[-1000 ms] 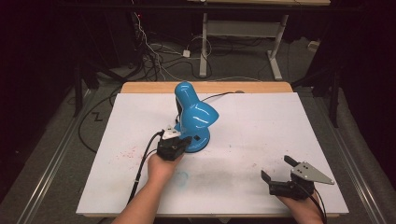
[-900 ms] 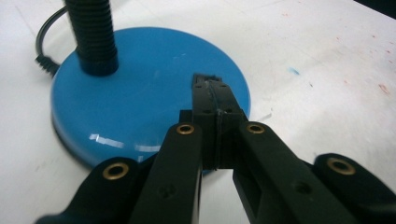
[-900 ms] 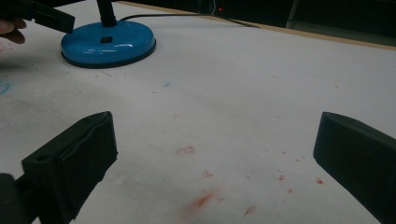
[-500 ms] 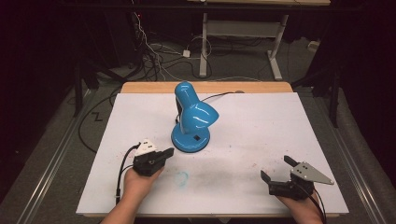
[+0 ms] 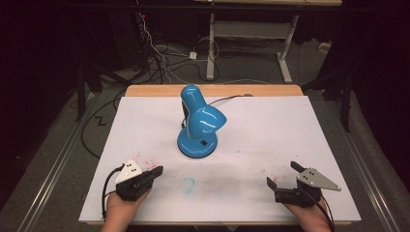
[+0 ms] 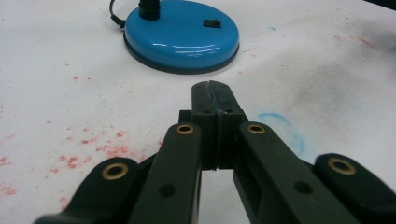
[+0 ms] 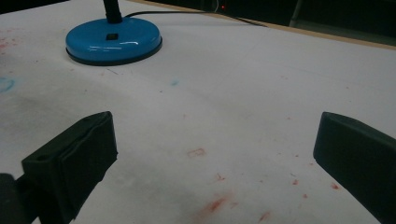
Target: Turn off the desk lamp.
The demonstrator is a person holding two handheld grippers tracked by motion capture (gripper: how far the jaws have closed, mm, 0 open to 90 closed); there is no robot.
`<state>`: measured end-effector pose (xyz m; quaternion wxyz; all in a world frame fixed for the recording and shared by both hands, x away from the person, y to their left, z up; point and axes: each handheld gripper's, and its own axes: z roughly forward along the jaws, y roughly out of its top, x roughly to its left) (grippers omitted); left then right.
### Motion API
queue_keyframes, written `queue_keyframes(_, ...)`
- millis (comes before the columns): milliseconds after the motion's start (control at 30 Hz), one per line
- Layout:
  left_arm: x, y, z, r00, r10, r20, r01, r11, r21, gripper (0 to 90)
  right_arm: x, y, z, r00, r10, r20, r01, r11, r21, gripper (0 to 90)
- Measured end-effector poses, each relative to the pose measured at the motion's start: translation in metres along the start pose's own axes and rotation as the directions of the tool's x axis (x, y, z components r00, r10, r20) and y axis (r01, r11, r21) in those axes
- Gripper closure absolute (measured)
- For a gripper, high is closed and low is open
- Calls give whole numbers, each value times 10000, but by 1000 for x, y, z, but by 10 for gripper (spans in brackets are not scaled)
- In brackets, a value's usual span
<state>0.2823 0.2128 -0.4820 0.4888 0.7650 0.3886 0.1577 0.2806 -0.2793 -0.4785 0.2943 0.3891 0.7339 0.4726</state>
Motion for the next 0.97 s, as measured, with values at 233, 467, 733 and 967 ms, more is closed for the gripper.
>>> queue_keyframes(233,4,-3,6,10000,15,30,-15,9999,100,500,0,-1,2,10000,-21,-24,21,10000,65,3)
queue_keyframes(467,0,-1,12,9998,182,-99,-174,9970,757,127,0,-1,0,10000,3,-49,-3,10000,46,3)
queue_keyframes(733,-5,4,4,9985,539,117,-537,9985,-98,0,0,0,-3,10000,46,-68,-46,10000,10,3)
queue_keyframes(967,4,3,4,9995,277,-156,-279,9995,-134,0,-3,-3,3,9999,77,-117,-76,9999,107,3)
